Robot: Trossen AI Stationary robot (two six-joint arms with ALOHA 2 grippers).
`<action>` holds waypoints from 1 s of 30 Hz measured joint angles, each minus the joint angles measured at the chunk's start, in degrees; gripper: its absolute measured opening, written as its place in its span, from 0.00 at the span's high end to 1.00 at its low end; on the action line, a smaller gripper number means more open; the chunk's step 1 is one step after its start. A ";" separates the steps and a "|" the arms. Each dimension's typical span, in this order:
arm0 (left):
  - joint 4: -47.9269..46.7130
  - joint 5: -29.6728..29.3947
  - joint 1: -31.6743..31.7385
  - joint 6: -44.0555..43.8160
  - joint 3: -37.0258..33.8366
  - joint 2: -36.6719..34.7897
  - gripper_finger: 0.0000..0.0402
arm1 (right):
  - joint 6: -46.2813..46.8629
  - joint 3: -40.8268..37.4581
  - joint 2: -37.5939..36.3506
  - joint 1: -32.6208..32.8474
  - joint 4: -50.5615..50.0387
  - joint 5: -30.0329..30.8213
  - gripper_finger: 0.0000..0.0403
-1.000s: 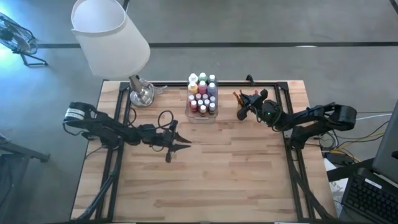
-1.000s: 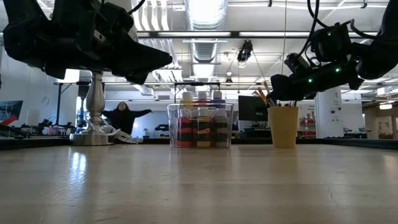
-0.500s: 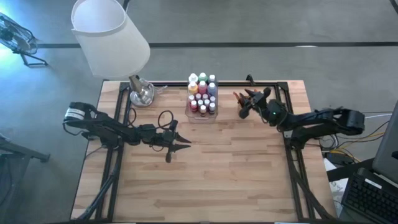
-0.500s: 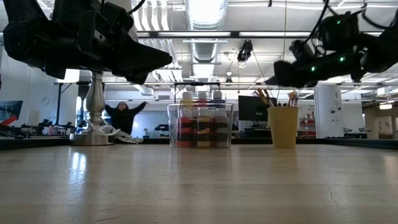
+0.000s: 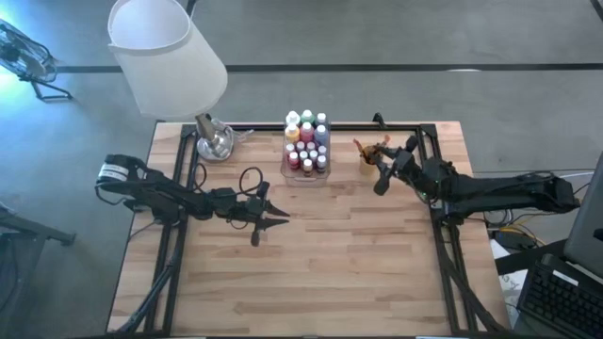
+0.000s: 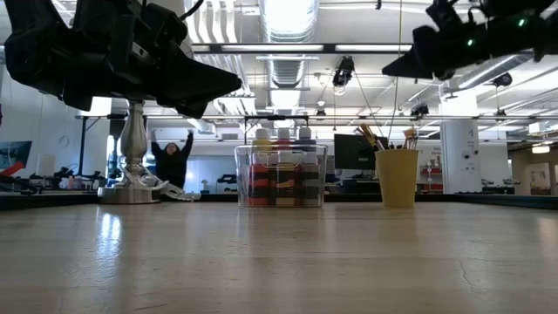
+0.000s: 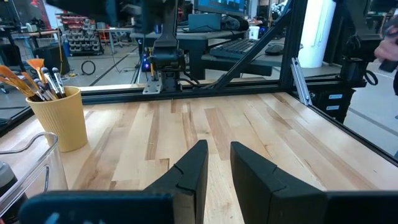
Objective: Pick & Place Paint Supplies
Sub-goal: Return to Home Position
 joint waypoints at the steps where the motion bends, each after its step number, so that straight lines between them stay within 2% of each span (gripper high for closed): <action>1: 0.00 0.00 0.00 0.00 0.00 0.00 0.82 | 0.47 1.40 -0.79 1.85 -3.69 1.39 0.73; 6: 0.00 0.00 0.00 0.00 0.00 0.00 0.82 | 5.27 6.44 -1.80 11.86 -19.06 11.99 0.86; 9: -0.04 0.01 0.00 0.00 0.00 0.00 0.82 | 6.00 5.80 -0.57 16.57 -20.26 18.02 0.95; 12: -0.12 0.00 0.00 0.01 0.00 0.00 0.82 | 9.70 3.64 0.69 19.24 -19.93 23.01 0.97; 14: -0.17 0.00 0.00 0.00 0.00 0.00 0.82 | 12.98 0.79 1.20 19.96 -18.50 23.20 0.97; 19: -0.43 0.00 -0.03 0.00 0.00 0.00 0.82 | 14.09 -6.60 -0.65 19.33 -10.57 16.11 0.98; 22: -0.80 0.00 -0.04 0.01 0.00 0.00 0.82 | 13.93 -9.39 -4.55 18.38 -10.26 7.79 0.98; 25: -1.37 0.00 -0.04 0.00 0.00 0.00 0.82 | 12.35 -11.78 -8.93 17.35 -10.49 -3.01 0.98; 30: -1.44 0.00 -0.02 0.00 0.00 0.00 0.82 | 11.26 -16.26 -15.56 14.75 -10.89 -11.22 0.98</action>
